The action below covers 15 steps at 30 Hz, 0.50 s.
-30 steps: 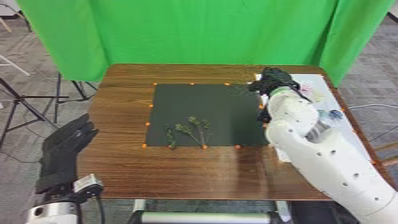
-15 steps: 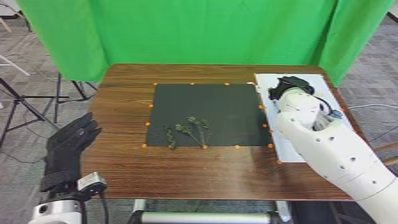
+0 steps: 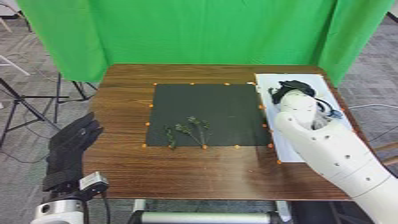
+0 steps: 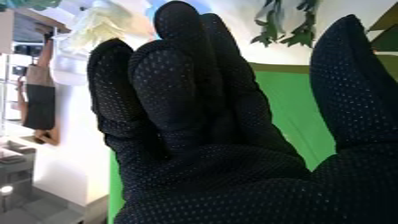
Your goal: Arrange flowers
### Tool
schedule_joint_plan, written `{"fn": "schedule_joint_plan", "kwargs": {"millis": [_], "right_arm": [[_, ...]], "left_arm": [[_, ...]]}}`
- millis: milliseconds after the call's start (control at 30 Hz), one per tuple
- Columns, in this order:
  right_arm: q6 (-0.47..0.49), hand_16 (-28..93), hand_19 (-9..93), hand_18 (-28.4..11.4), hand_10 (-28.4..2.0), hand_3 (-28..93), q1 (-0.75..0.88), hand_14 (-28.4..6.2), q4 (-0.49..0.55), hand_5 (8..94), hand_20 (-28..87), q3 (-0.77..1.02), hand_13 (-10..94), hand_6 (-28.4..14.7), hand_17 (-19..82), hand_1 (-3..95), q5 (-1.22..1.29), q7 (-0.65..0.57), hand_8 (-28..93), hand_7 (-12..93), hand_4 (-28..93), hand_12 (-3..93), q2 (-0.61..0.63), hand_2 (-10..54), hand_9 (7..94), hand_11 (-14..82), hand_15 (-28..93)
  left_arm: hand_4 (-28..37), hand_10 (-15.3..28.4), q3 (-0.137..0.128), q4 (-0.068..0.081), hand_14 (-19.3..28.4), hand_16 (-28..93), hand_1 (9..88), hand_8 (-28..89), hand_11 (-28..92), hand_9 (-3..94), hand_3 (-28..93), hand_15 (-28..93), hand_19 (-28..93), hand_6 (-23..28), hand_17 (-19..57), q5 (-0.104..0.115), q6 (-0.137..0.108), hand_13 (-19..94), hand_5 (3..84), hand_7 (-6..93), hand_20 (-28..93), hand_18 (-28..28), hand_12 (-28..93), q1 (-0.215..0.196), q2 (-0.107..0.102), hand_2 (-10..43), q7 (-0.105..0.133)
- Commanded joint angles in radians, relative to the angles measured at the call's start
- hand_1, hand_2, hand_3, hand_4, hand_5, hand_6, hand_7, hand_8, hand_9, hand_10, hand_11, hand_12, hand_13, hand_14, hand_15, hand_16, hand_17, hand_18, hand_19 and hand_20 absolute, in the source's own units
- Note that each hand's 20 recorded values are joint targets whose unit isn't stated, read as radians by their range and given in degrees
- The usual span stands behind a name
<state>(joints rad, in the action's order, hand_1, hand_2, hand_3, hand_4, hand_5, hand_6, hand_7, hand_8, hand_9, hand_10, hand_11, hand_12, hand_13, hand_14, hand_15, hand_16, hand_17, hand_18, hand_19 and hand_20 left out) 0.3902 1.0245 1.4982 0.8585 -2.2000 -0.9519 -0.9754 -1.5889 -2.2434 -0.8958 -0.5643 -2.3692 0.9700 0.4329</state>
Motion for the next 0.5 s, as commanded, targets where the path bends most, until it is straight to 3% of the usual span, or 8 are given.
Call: {"fn": "schedule_joint_plan", "kwargs": {"millis": [33, 133, 167, 500], "right_arm": [[0.017, 17, 93, -22.3, -22.1, 73, -0.012, -12.6, -0.015, 65.5, 3, -0.032, 71, -13.9, 49, 25.6, -0.02, -0.005, -7, 16, -21, 20.9, -0.03, 5.0, 66.4, 42.2, 75], [0.026, 17, 93, -22.3, -22.1, 73, -0.005, -12.5, -0.021, 65.7, 3, -0.034, 71, -13.7, 49, 25.7, -0.023, -0.008, -7, 17, -20, 20.9, -0.034, 4.9, 66.5, 42.2, 75], [0.03, 17, 93, -22.2, -22.1, 73, -0.003, -12.5, -0.022, 65.7, 4, -0.034, 71, -13.5, 49, 25.8, -0.022, -0.011, -7, 17, -20, 20.9, -0.034, 4.8, 66.5, 42.2, 75], [0.041, 17, 93, -22.0, -21.6, 74, 0.011, -11.8, -0.045, 66.8, 4, -0.026, 72, -12.8, 49, 28.3, -0.04, -0.009, -7, 18, -21, 21.1, -0.038, 3.6, 67.9, 42.9, 75]], "left_arm": [[-20.2, 19.6, 0.008, 0.006, 25.7, -17, 25.9, -11, 36, 33.6, 82, 62, 59, 11.2, -9.4, 0.005, 0.006, 21, 41.7, 15.2, 3, 21.0, 6, 0.007, -0.007, 5.3, 0.0], [-20.3, 19.6, 0.003, 0.005, 25.6, -17, 25.9, -11, 36, 33.6, 83, 62, 59, 11.2, -9.4, 0.001, 0.013, 21, 41.7, 15.2, 3, 20.9, 6, 0.01, -0.004, 5.3, -0.006], [-20.3, 19.6, 0.007, 0.006, 25.7, -17, 25.9, -11, 36, 33.6, 83, 62, 59, 11.1, -9.4, 0.007, 0.008, 21, 41.7, 15.3, 3, 20.9, 6, 0.012, -0.012, 5.3, -0.002], [-20.3, 19.6, 0.012, 0.008, 25.7, -17, 25.9, -11, 36, 33.6, 83, 62, 59, 11.3, -9.4, 0.015, 0.003, 21, 41.8, 15.2, 3, 20.9, 6, 0.011, -0.014, 5.2, 0.006]]}}
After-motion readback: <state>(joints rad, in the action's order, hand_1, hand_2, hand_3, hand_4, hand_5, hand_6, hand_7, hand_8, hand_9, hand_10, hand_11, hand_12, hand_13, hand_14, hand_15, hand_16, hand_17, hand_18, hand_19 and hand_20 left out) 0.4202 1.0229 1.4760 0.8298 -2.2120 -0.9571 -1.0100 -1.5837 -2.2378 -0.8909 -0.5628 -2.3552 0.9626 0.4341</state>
